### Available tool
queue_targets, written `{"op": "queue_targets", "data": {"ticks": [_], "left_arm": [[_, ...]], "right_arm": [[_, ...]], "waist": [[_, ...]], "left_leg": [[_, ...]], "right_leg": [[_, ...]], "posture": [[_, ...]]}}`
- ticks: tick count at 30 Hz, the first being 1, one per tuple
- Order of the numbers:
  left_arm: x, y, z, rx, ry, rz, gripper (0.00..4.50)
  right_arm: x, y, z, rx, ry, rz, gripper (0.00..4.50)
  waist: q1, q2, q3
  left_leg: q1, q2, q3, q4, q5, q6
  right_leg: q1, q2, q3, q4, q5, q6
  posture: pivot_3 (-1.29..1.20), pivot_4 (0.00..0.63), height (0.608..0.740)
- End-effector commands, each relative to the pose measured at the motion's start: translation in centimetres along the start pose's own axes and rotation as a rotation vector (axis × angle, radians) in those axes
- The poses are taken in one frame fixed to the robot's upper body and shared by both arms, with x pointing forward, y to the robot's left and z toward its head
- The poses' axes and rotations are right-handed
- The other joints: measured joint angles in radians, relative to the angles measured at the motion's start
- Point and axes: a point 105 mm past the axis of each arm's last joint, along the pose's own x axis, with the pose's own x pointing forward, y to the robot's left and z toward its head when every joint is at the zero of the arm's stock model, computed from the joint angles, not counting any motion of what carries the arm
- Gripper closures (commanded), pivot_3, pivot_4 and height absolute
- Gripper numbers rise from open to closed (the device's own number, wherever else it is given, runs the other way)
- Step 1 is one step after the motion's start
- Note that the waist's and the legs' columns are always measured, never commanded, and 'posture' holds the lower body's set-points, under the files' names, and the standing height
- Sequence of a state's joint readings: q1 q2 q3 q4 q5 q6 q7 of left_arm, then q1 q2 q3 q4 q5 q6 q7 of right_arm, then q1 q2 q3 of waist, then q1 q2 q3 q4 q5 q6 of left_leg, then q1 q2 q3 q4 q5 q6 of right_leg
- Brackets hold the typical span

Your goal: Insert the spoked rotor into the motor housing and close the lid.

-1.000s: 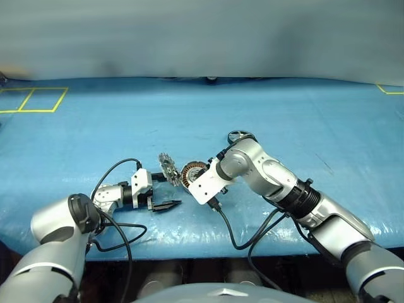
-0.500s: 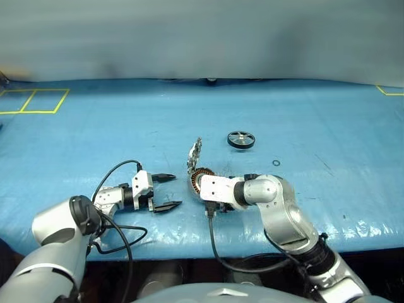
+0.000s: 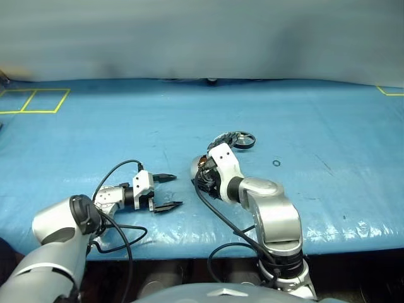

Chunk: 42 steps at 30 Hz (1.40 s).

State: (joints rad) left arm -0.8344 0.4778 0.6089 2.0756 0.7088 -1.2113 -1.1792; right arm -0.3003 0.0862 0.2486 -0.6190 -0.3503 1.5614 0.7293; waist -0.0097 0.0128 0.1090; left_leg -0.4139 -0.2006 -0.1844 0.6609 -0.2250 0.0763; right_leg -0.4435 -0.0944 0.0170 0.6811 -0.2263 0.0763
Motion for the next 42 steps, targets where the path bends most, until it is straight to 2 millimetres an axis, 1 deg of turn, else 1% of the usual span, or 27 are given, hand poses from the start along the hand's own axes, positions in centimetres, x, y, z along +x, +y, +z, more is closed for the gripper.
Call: {"op": "queue_targets", "data": {"ticks": [1, 13, 18, 22, 32, 34, 38, 42], "left_arm": [[-0.4, -0.9, -0.8, -0.034, 0.028, -0.026, 0.0], [-1.4, -1.3, -1.4, -0.041, 0.041, -0.002, 0.0], [-1.6, -1.2, -1.5, -0.045, 0.049, 0.003, 0.0], [-1.7, -1.2, -1.5, -0.046, 0.052, 0.005, 0.0], [-2.2, -1.1, -1.6, -0.046, 0.06, 0.012, 0.0], [-2.3, -1.1, -1.6, -0.047, 0.062, 0.016, 0.0], [-2.7, -1.1, -1.8, -0.051, 0.068, 0.025, 0.0], [-2.8, -1.1, -1.8, -0.051, 0.071, 0.029, 0.0]], "right_arm": [[-0.1, 2.1, 1.8, 0.04, -0.06, 0.08, 2.44], [1.8, 3.1, 1.3, 0.215, -0.031, 0.108, 2.44], [1.8, 3.7, 1.5, 0.214, -0.036, 0.141, 2.44], [1.8, 4.1, 1.0, 0.209, -0.024, 0.157, 2.44], [1.8, 4.3, 0.4, 0.215, -0.003, 0.169, 2.44], [1.9, 4.3, 0.2, 0.213, 0.004, 0.17, 1.7], [1.9, 4.4, 0.1, 0.21, 0.012, 0.169, 0.43], [1.7, 4.5, 0.8, 0.235, -0.016, 0.19, 0.43]], "waist": [[-0.002, 0.0, 0.0], [-0.017, 0.0, 0.0], [-0.024, 0.0, 0.0], [-0.028, 0.001, 0.0], [-0.029, 0.001, 0.0], [-0.029, 0.001, 0.0], [-0.031, 0.0, 0.0], [-0.033, 0.0, 0.0]], "left_leg": [[0.0, 0.0, 0.0, 0.0, 0.0, 0.0], [0.002, 0.001, 0.0, -0.003, 0.001, -0.001], [0.003, 0.001, 0.0, -0.006, 0.001, -0.001], [0.004, 0.002, 0.0, -0.006, 0.002, -0.003], [0.004, 0.003, 0.0, -0.007, 0.002, -0.003], [0.004, 0.003, 0.0, -0.008, 0.002, -0.003], [0.007, 0.003, 0.0, -0.011, 0.003, -0.003], [0.01, 0.004, 0.0, -0.014, 0.004, -0.002]], "right_leg": [[0.0, 0.0, 0.0, 0.0, 0.0, 0.0], [0.001, 0.0, 0.0, 0.0, 0.001, -0.001], [0.0, 0.001, 0.001, 0.0, 0.0, -0.002], [0.0, 0.001, 0.001, 0.0, 0.001, -0.003], [0.0, 0.002, 0.001, 0.0, 0.001, -0.004], [0.0, 0.002, 0.001, 0.0, 0.001, -0.004], [0.001, 0.002, 0.001, -0.001, 0.001, -0.004], [0.003, 0.002, 0.001, -0.001, 0.0, -0.005]], "posture": [[0.0, 0.15, 0.74], [0.0, 0.15, 0.74], [0.0, 0.15, 0.74], [0.0, 0.15, 0.74], [0.0, 0.15, 0.74], [0.0, 0.15, 0.74], [0.0, 0.15, 0.74], [0.0, 0.15, 0.74]]}}
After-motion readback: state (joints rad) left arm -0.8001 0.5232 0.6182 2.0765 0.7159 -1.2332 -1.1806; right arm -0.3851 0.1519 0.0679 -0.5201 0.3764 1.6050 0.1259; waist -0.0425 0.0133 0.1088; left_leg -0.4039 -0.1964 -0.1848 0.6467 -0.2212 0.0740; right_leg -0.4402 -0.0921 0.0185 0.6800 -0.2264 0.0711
